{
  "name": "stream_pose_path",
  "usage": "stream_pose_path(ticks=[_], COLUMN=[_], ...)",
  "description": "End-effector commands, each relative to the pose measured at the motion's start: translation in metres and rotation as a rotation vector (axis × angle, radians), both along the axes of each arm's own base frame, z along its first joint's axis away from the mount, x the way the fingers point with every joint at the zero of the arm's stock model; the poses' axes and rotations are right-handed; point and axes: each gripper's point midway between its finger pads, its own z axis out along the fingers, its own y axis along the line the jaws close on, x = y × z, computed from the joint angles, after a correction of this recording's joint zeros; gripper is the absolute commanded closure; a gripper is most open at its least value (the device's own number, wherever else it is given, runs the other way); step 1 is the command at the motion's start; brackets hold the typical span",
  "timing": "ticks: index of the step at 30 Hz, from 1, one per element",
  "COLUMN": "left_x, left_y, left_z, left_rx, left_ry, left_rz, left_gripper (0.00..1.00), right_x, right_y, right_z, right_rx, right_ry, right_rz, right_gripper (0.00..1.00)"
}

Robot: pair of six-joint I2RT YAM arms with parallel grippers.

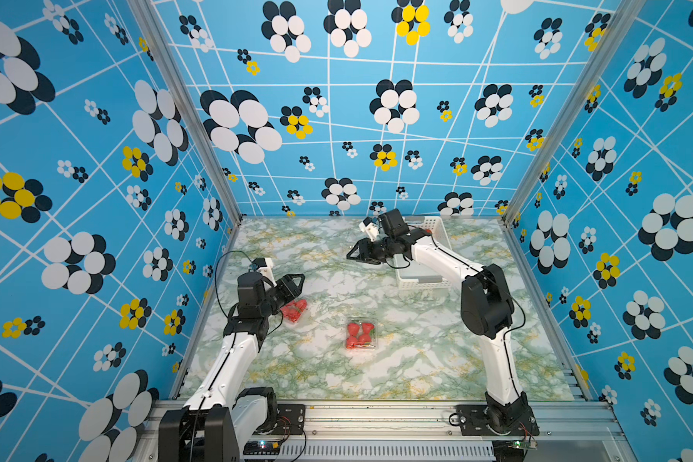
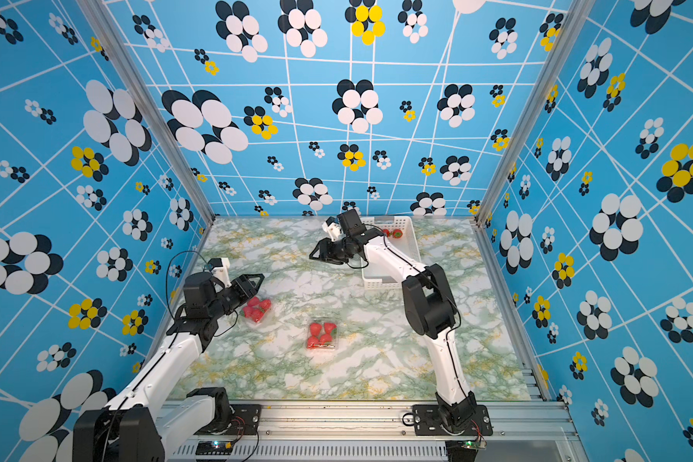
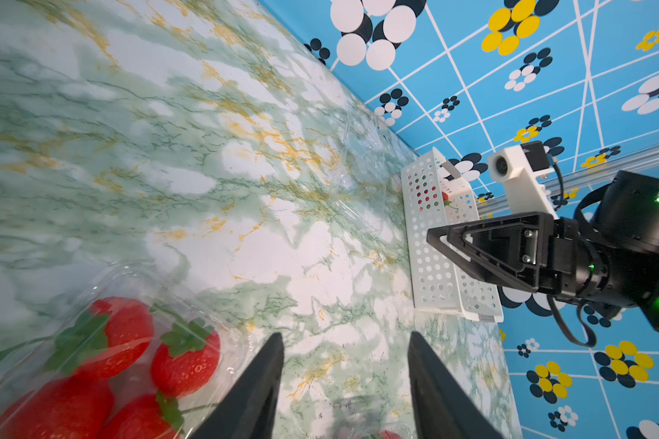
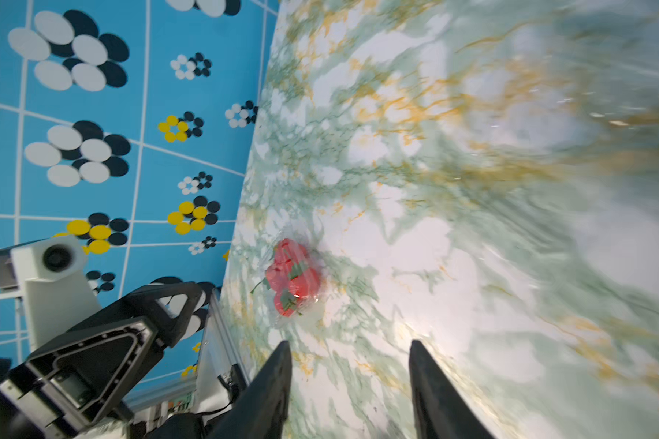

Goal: Pack strawberries into containers
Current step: Pick up the strawberry from the basket.

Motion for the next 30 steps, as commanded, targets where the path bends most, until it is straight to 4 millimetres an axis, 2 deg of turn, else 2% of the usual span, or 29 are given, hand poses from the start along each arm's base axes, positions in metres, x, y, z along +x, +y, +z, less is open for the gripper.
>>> stream_pose_path(ticks=[1, 3, 6, 10, 11, 12, 15, 20, 24, 30], left_x=[0.020, 0.036, 0.062, 0.102, 0.113, 0.124, 0.152, 0.182, 0.192, 0.198], left_y=[-0.021, -0.040, -0.067, -0.086, -0.090, -0.094, -0.104, -0.110, -0.109, -0.104], left_z=[0.013, 0.014, 0.012, 0.001, -0.002, -0.005, -0.014, -0.036, -0.053, -0.070], left_rx=[0.064, 0.071, 0.072, 0.072, 0.076, 0.079, 0.103, 0.141, 0.167, 0.179], left_ry=[-0.042, -0.051, -0.053, -0.050, -0.051, -0.047, -0.036, 0.003, 0.038, 0.071], left_rz=[-0.045, -0.084, -0.132, -0.163, -0.172, -0.183, -0.214, -0.243, -0.252, -0.248], left_gripper=[0.46, 0.46, 0.46, 0.45, 0.46, 0.45, 0.45, 0.45, 0.45, 0.44], right_x=[0.015, 0.025, 0.043, 0.067, 0.073, 0.079, 0.096, 0.123, 0.138, 0.150], right_y=[-0.075, -0.120, -0.164, -0.193, -0.196, -0.199, -0.206, -0.208, -0.211, -0.207], right_z=[-0.001, -0.006, -0.014, -0.030, -0.031, -0.045, -0.058, -0.082, -0.093, -0.107], right_rx=[-0.230, -0.339, -0.421, -0.454, -0.454, -0.471, -0.509, -0.540, -0.565, -0.553], right_ry=[-0.045, -0.033, -0.034, -0.011, -0.018, 0.001, 0.000, 0.006, -0.011, -0.013], right_rz=[-0.174, -0.285, -0.364, -0.394, -0.396, -0.397, -0.395, -0.395, -0.416, -0.410], right_gripper=[0.49, 0.49, 0.50, 0.50, 0.51, 0.50, 0.50, 0.51, 0.50, 0.50])
